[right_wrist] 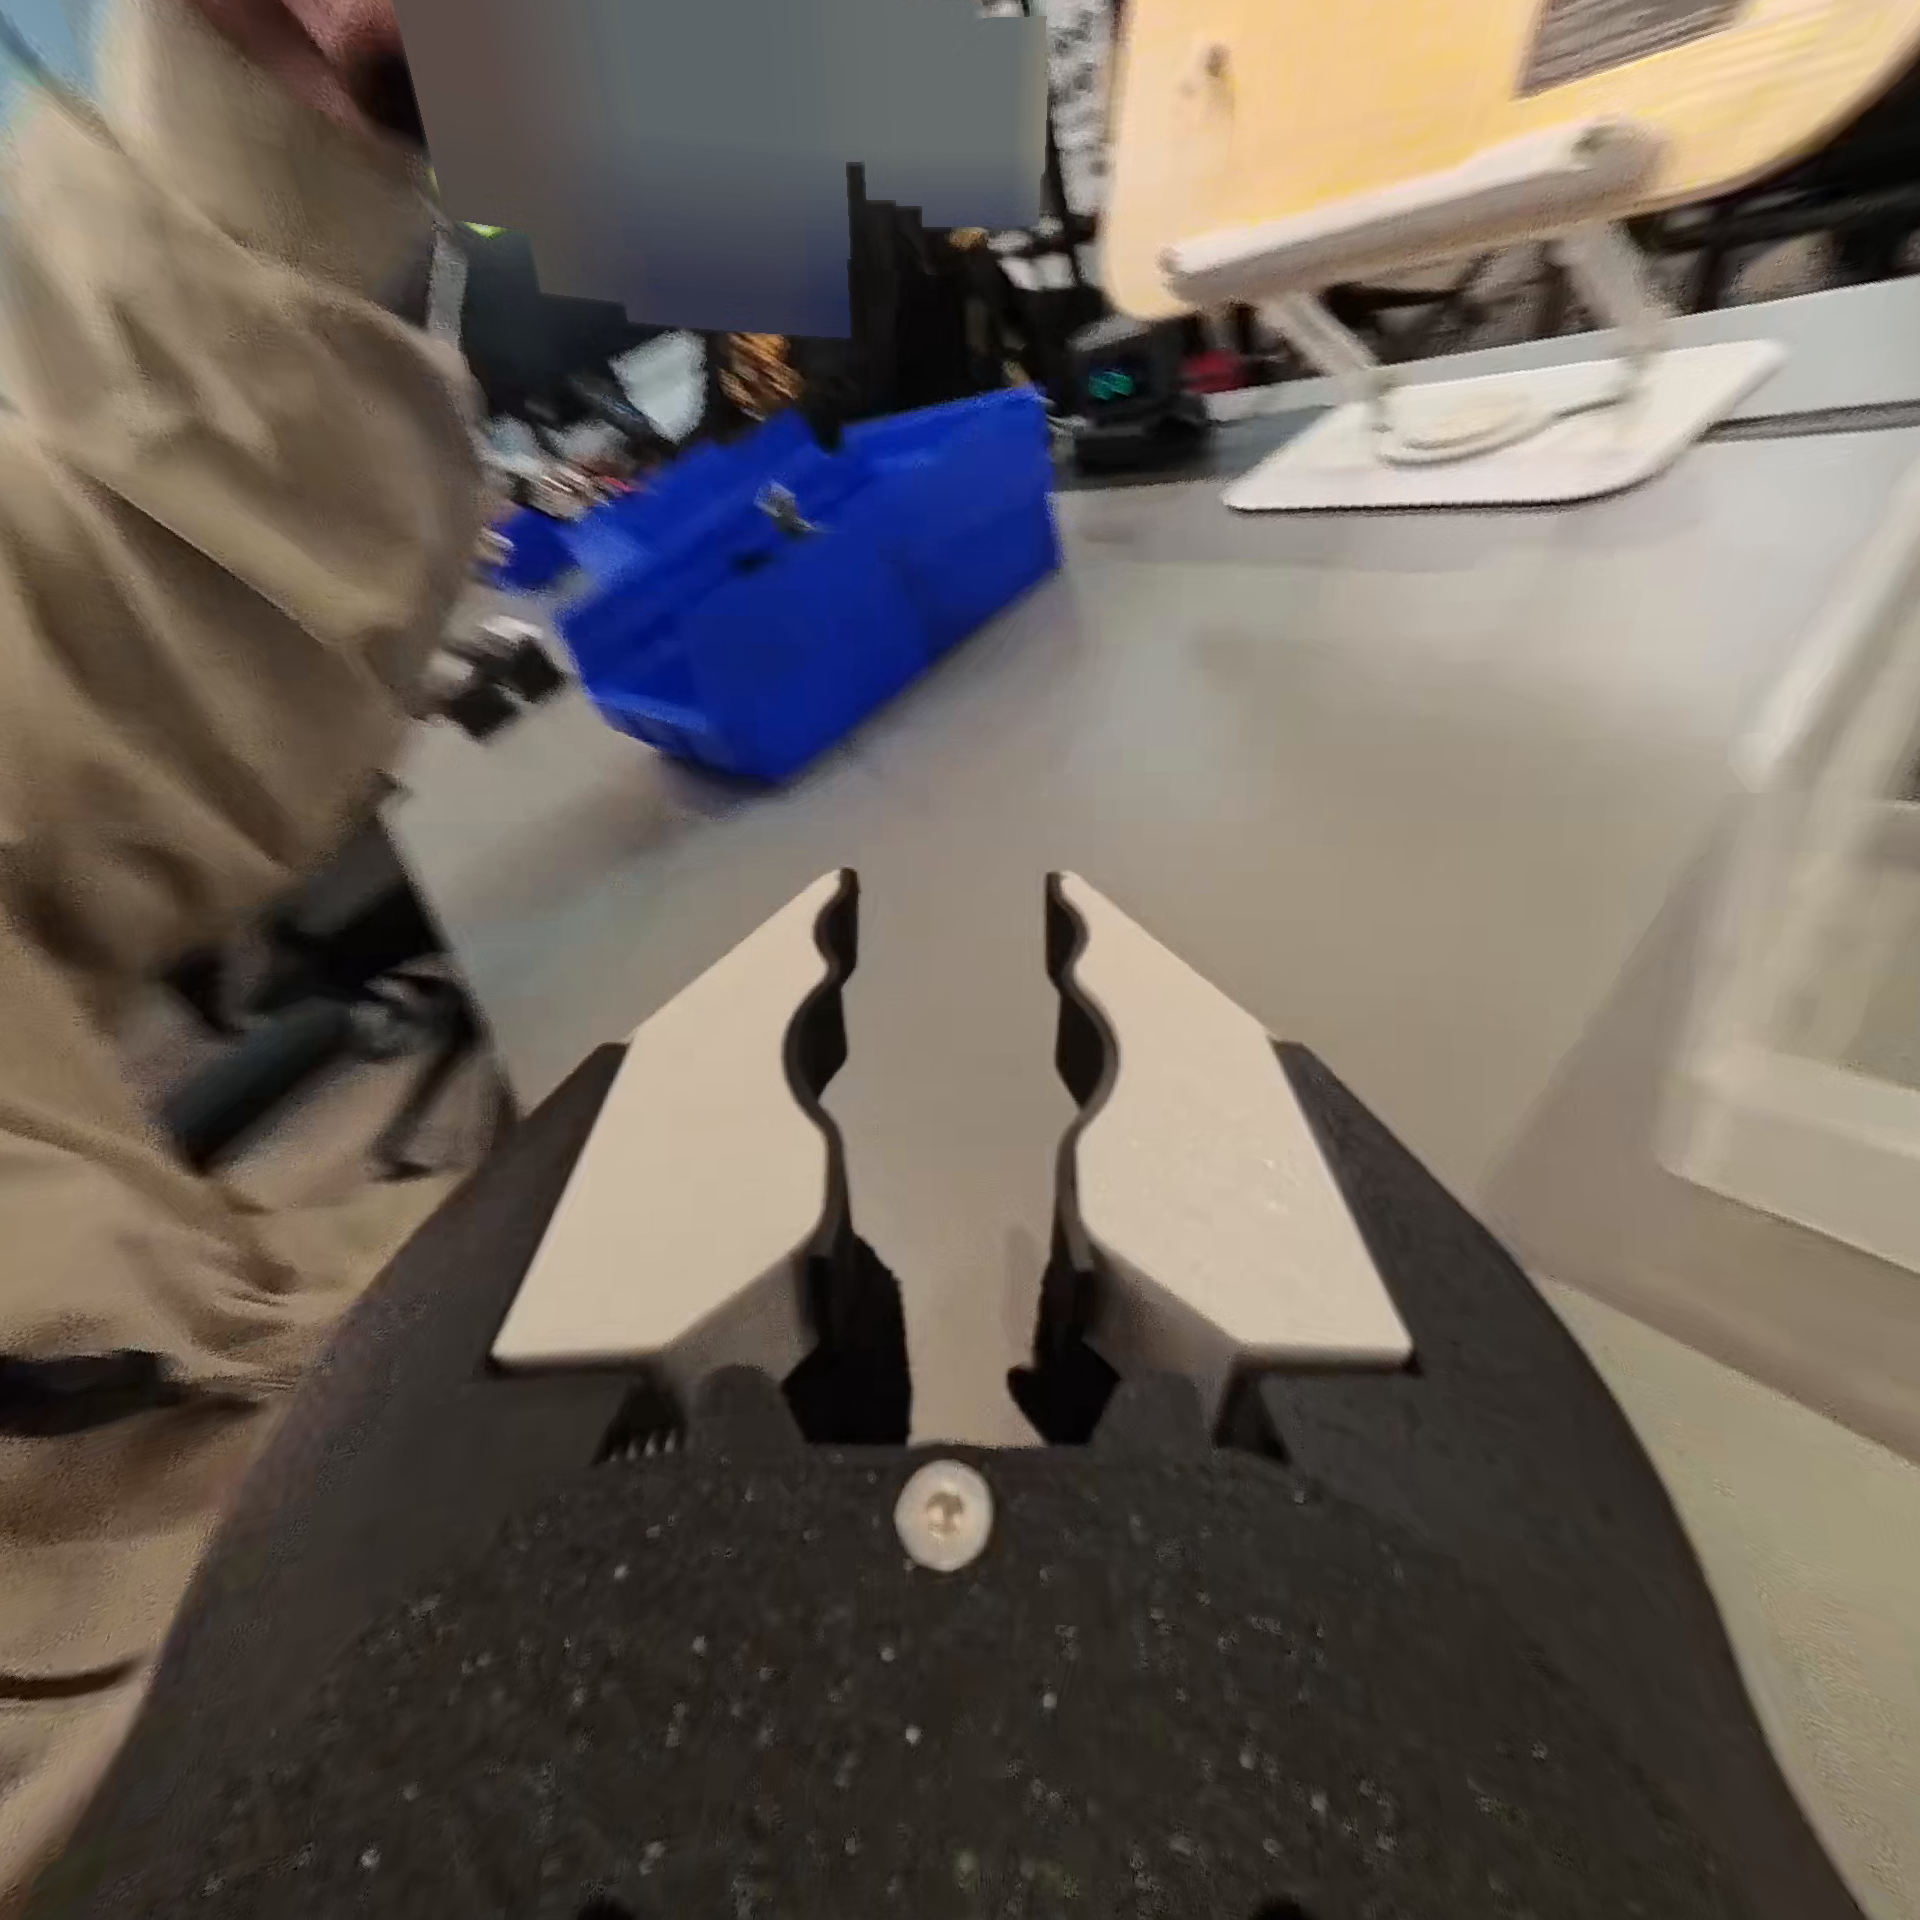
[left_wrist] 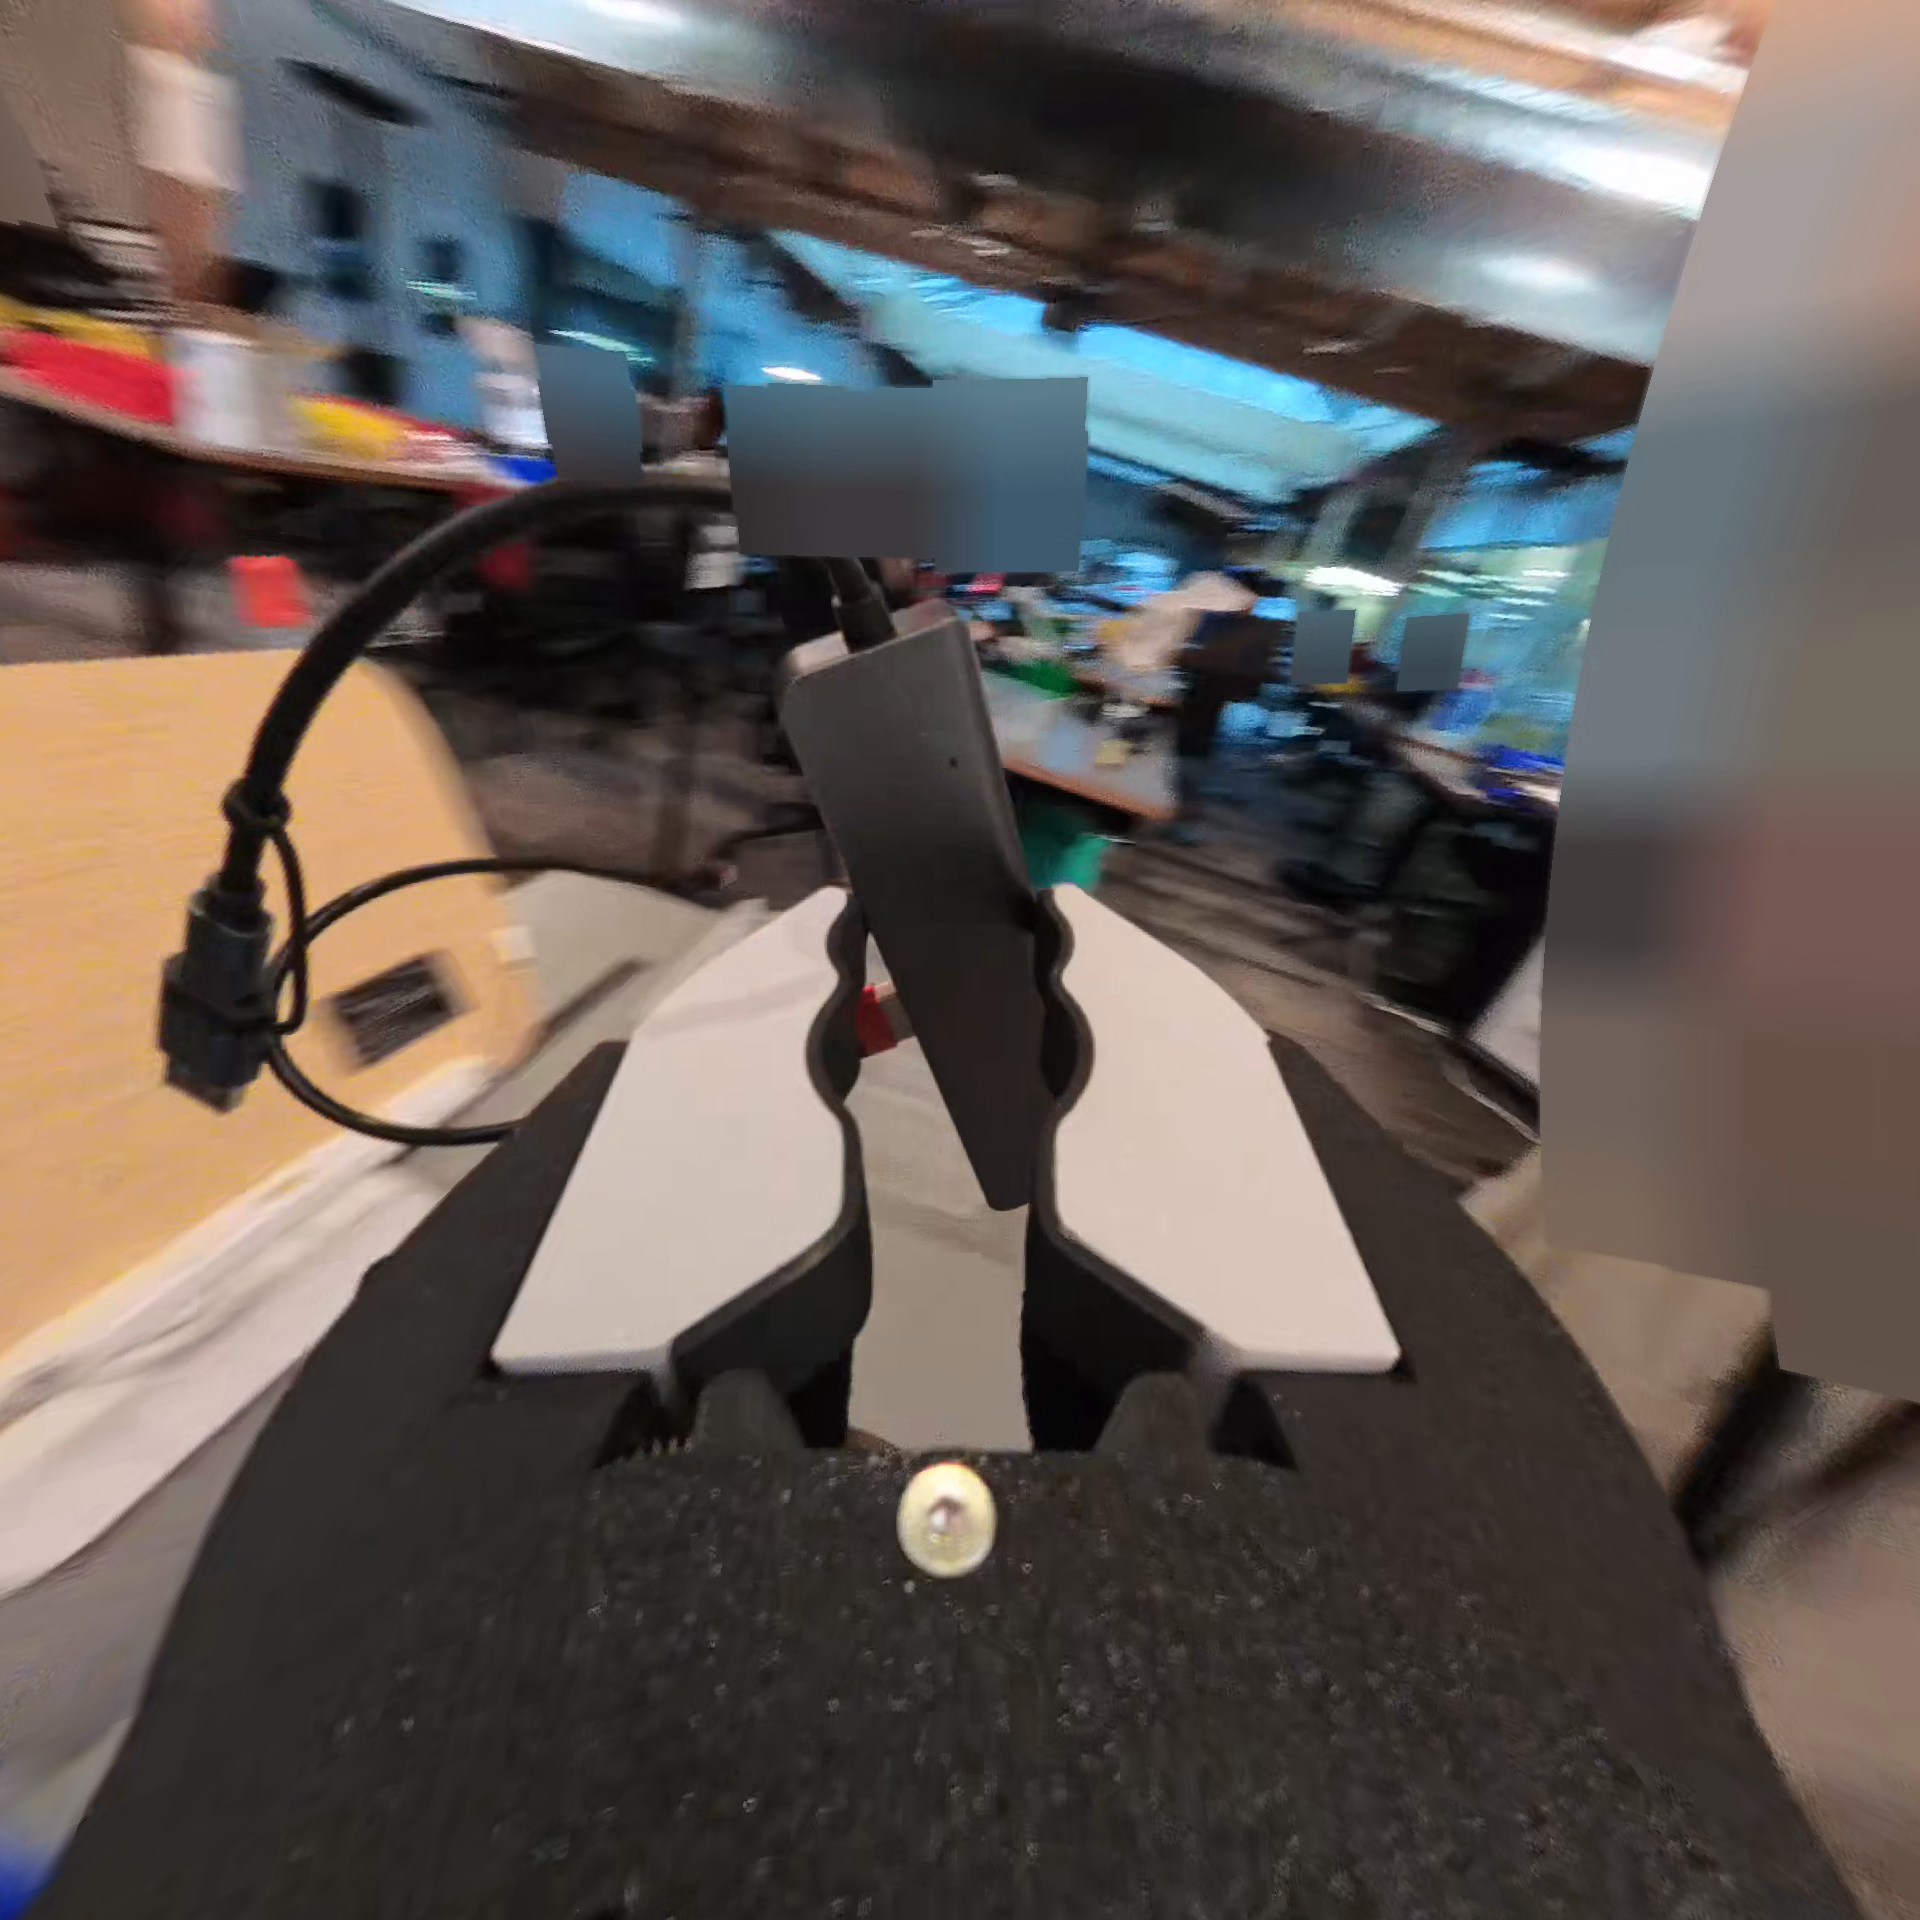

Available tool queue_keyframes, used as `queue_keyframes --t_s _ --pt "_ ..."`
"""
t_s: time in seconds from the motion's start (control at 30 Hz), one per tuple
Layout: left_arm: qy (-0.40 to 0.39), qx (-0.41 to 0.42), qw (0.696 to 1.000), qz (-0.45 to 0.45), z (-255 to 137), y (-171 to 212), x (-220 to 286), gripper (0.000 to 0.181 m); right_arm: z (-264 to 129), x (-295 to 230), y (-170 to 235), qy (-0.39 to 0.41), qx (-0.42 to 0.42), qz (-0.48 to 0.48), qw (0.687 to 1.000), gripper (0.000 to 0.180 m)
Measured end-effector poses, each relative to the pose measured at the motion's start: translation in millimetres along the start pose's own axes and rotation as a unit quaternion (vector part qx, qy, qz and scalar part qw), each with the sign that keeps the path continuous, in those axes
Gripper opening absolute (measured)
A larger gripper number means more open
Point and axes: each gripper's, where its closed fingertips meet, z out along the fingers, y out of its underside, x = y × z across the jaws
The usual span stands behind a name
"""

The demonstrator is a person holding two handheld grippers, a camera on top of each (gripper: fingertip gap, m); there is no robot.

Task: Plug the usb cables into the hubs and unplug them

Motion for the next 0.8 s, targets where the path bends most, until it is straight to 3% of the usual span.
queue_keyframes --t_s 0.13,0.3,0.47,0.6,0.67,0.8 --pt "0.168 0.005 0.986 -0.024 39 48 54 0.031 19 -45 -43 -0.118 0.003 0.067 0.991 0.059" --pt "0.263 0.038 0.96 -0.087 70 105 83 0.03 38 -88 -82 -0.246 0.015 0.081 0.966 0.064" --pt "0.309 0.067 0.941 -0.118 73 137 97 0.03 27 -55 -100 -0.189 0.017 0.029 0.981 0.064" --pt "0.315 0.075 0.93 -0.176 80 163 90 0.029 21 -76 -88 -0.201 -0.035 -0.034 0.978 0.066" --pt "0.297 0.078 0.932 -0.193 86 174 81 0.03 33 -76 -80 -0.152 -0.041 -0.087 0.984 0.066" --pt "0.27 0.081 0.933 -0.226 98 194 69 0.029 57 -87 -52 -0.166 -0.086 -0.021 0.982 0.076"
